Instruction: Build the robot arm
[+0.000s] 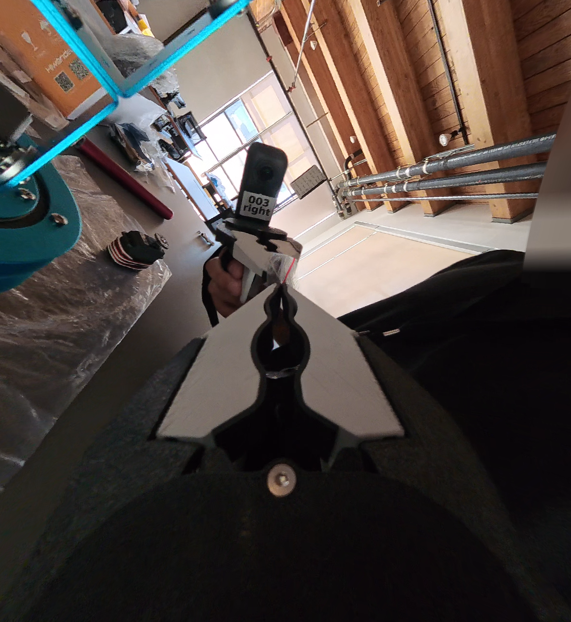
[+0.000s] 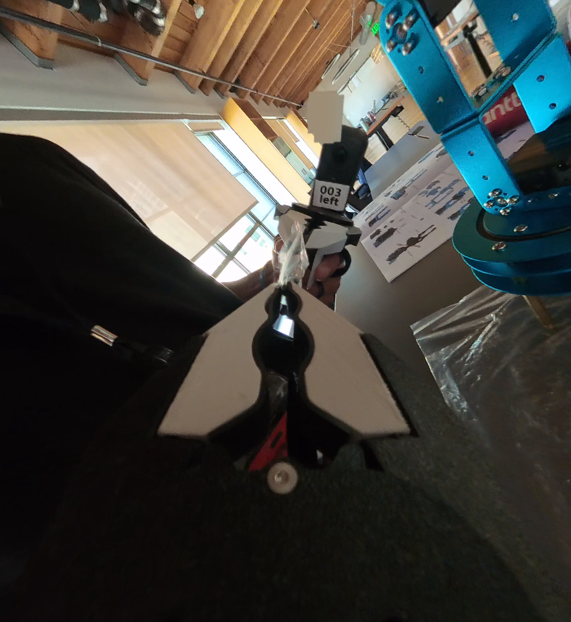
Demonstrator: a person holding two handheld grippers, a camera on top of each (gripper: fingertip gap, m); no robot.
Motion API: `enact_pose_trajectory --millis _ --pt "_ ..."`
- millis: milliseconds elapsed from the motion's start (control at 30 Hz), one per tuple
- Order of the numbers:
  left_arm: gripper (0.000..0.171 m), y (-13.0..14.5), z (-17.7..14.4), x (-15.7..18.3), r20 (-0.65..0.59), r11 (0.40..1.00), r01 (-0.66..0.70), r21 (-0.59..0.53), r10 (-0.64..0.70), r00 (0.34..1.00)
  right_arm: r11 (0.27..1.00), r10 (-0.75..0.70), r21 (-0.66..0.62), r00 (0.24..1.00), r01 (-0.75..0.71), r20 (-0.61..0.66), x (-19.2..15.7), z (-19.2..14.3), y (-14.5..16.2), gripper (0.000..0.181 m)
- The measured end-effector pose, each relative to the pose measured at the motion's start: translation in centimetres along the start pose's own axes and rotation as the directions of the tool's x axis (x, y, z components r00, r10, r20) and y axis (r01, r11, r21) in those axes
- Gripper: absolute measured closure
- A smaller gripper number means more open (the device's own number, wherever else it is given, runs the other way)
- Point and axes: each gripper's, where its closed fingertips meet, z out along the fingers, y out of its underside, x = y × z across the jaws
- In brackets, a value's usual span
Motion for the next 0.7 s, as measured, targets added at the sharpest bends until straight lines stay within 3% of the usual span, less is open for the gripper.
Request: enact_pose_trajectory --millis 300,500,700 --pt "0.171 0.1 1.1 1.7 -0.097 0.999 -0.044 -0.01 0.042 0.994 0.99 0.131 0.043 0.99 -0.133 0.048 0.8 -0.2 -0.1 0.158" --pt "0.171 0.1 1.4 3.1 -0.167 0.999 -0.05 -0.016 0.046 0.985 0.975 0.196 0.072 0.968 -0.209 0.158 0.4 0.2 -0.6 0.151" --pt "0.171 0.0 1.3 3.1 -0.18 0.999 -0.033 -0.014 0.03 0.983 0.966 0.201 0.095 0.928 -0.242 0.315 -1.3 0.3 -1.5 0.166"
